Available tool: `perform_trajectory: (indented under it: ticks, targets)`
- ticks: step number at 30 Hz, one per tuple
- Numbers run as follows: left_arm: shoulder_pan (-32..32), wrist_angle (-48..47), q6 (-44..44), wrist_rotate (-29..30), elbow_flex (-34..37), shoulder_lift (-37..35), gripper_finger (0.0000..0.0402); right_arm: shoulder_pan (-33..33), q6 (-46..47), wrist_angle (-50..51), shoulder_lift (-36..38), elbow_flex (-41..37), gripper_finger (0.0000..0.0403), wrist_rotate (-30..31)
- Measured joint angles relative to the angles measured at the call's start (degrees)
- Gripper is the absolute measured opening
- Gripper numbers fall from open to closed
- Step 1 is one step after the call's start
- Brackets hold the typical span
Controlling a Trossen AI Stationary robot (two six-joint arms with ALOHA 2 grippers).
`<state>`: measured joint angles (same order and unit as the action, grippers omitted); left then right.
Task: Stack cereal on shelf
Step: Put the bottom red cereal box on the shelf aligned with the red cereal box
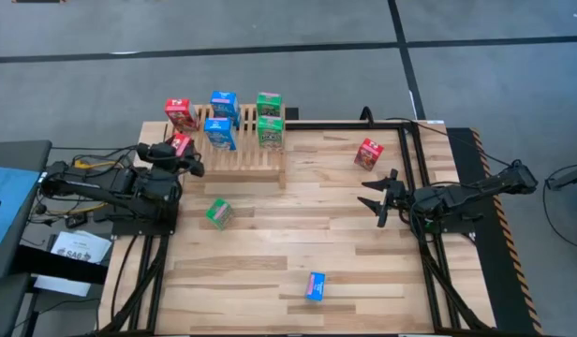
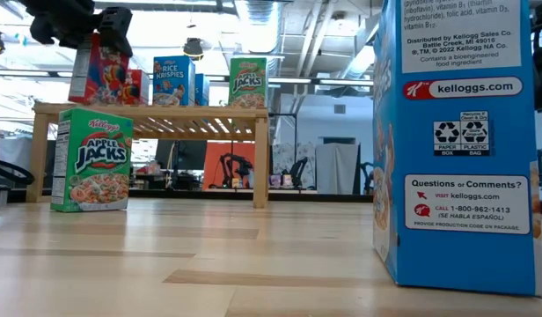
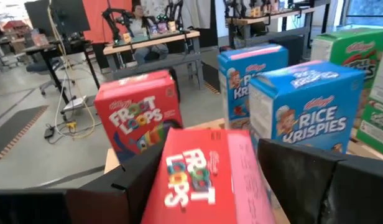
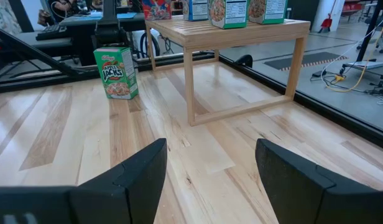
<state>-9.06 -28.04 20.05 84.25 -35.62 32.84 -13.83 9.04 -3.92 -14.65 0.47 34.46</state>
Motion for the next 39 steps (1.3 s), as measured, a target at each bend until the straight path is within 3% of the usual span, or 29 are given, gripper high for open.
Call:
perform_trajectory:
  ticks: [11,27,39]
  targets:
    - [0.0,5.5,-6.3,2.0,0.0,0.0,0.0242,0.0,0.0,0.0,0.0,0.0,0.0272,0.0]
    - [0.0,5.9,-15.4,1.9,-6.9,0.0,0.0242,0.0,0.0,0.0,0.0,0.0,0.0272,0.0]
    - [-2.4,6.2,-26.2,-5.9,-17.2,1.6,0.0242,0.0,0.0,0.0,0.0,0.0,0.0272,0.0]
